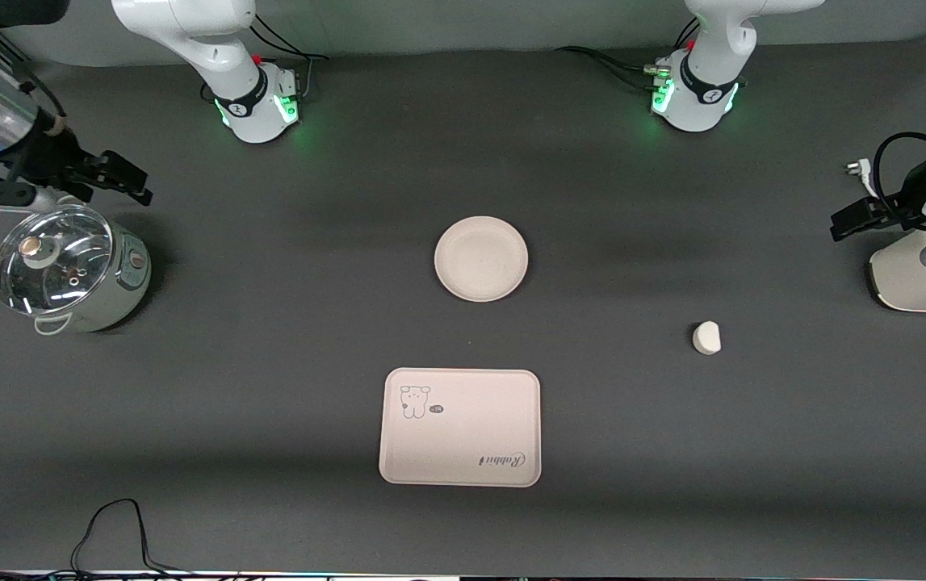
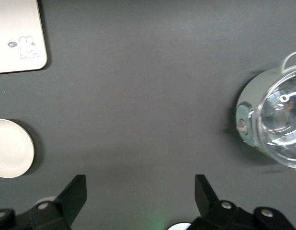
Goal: Place bun in plate and plate on tray
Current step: 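Move the left gripper down toward the white bun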
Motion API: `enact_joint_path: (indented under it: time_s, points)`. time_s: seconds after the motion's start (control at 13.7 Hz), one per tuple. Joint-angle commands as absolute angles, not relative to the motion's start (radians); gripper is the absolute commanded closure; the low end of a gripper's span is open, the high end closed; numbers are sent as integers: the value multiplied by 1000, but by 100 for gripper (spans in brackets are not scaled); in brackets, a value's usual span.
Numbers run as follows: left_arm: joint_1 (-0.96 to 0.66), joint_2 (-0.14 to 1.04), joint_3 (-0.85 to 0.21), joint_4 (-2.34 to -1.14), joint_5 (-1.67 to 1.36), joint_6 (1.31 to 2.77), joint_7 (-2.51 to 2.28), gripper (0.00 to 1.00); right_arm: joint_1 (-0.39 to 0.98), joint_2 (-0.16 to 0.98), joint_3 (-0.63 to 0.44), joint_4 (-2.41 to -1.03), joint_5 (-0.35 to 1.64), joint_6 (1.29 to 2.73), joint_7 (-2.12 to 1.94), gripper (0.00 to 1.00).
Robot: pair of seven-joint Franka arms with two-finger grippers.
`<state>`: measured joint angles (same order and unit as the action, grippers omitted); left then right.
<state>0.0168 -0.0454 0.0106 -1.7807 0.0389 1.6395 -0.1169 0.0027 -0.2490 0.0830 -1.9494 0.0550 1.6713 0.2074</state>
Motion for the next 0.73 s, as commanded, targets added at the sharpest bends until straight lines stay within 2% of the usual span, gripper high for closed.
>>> enact_joint_path:
  time_s: [0.0, 0.15, 0.66]
  points:
    - [9, 21, 21, -1761, 44, 1634, -109, 0, 14, -219, 147, -1994, 74, 1761, 262, 0]
    - [8, 101, 21, -1776, 44, 1690, -109, 0, 14, -215, 166, -2025, 87, 1822, 270, 0]
    - [-34, 336, 17, -1855, 44, 1984, -150, 0, 12, -158, 196, -2026, 89, 1859, 275, 0]
